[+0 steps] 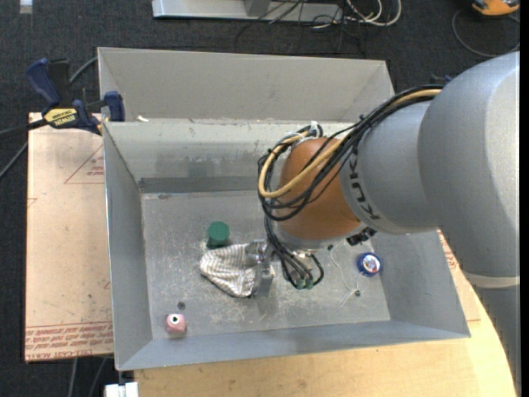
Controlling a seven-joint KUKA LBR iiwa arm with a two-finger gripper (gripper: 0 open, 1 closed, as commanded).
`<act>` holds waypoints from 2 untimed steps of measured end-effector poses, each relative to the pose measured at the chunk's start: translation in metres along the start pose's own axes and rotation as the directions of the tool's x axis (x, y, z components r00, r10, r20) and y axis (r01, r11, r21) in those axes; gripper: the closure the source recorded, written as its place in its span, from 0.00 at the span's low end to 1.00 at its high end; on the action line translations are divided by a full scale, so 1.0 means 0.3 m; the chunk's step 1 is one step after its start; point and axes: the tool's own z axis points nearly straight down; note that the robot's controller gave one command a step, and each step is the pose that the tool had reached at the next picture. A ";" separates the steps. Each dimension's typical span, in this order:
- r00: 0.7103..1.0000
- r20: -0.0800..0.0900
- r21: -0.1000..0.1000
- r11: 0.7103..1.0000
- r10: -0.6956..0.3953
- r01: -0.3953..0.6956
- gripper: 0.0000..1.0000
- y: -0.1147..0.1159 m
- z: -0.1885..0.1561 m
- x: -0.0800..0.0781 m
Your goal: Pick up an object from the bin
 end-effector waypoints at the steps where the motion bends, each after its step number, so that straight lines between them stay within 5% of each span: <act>1: 1.000 0.000 0.000 1.000 0.000 0.000 1.00 0.000 0.000 0.000; 2: 1.000 0.000 0.000 1.000 0.000 0.000 1.00 0.000 0.000 0.000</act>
Offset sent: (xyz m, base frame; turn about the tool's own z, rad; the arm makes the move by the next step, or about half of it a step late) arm 0.0000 0.0000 0.0000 0.0000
